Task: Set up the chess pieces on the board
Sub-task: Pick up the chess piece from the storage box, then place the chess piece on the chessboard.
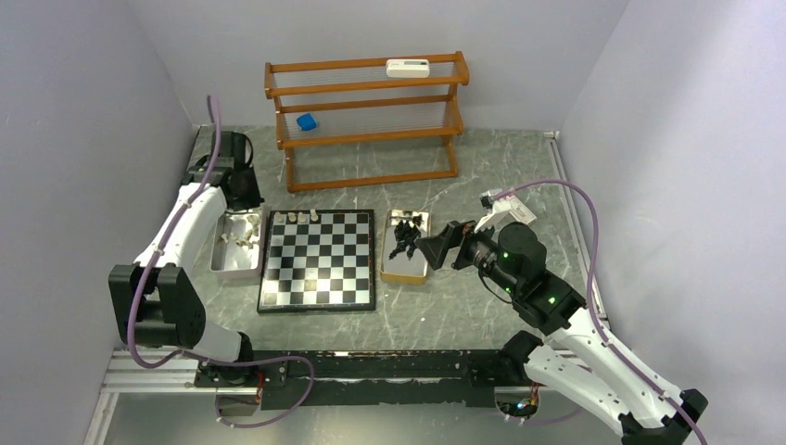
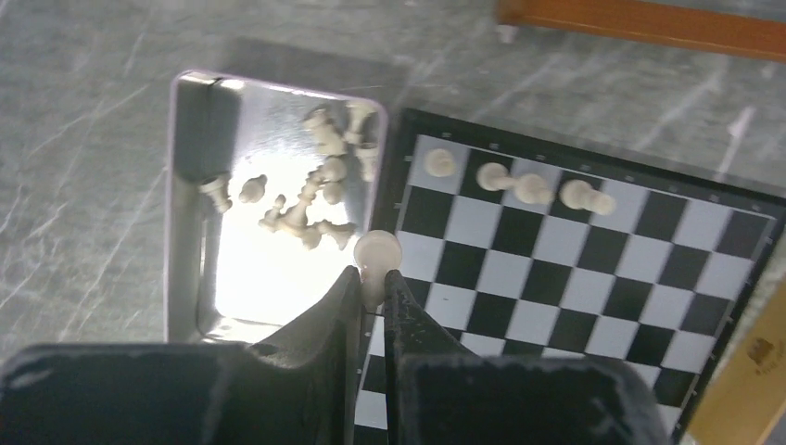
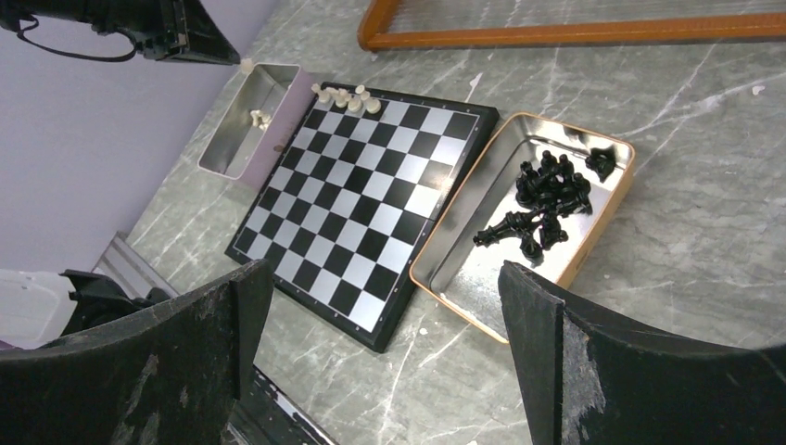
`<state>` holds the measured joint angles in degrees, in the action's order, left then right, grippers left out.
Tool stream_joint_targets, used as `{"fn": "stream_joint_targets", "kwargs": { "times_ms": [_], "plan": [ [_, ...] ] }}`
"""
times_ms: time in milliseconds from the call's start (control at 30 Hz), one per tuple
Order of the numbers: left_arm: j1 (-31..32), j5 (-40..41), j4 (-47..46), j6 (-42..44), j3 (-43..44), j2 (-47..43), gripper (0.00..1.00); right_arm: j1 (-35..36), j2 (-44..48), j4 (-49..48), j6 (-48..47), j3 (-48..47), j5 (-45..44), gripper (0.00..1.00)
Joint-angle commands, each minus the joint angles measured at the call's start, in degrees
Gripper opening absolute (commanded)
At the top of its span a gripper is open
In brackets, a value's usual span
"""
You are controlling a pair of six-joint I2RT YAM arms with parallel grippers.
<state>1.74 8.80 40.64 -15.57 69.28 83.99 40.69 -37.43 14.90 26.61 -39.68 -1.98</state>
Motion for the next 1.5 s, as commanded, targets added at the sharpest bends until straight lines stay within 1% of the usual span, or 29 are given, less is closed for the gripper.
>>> {"fn": "stream_joint_targets", "kwargs": {
  "times_ms": [0, 367, 533, 733, 1000, 1167, 1467],
  "plan": [
    [4.0, -1.12, 3.35, 0.54, 3.35, 0.25, 0.14, 0.23, 0.18, -0.29, 0.44, -0.88, -0.44, 0.96],
    [12.3, -3.78, 3.36, 0.83, 4.46, 5.1, 0.15, 0.18, -0.62, -0.14, 0.64, -1.1, -0.49, 0.96],
    [17.55, -4.07, 5.6, 1.15, 8.68, 9.36, 0.15, 0.23, -1.16, -0.15, 0.64, -1.17, -0.57, 0.96],
    [22.21, -3.55, 5.01, 0.97, 14.84, 15.13, 0.15, 0.2, -1.96, 0.06, 0.63, -1.78, -0.92, 0.96],
    [25.04, -4.91, 4.39, 1.52, 23.57, 24.84, 0.16, 0.27, -2.53, 0.41, 0.9, -2.37, -1.37, 0.95],
    [26.81, -5.24, 2.9, 1.33, 24.7, 27.87, 0.17, 0.23, -3.08, 0.72, 1.16, -2.75, -2.0, 0.95],
    [27.88, -2.35, 2.24, 1.18, 24.85, 31.55, 0.17, 0.19, -3.71, 0.11, 1.48, -2.73, -1.85, 0.95]
  ]
}}
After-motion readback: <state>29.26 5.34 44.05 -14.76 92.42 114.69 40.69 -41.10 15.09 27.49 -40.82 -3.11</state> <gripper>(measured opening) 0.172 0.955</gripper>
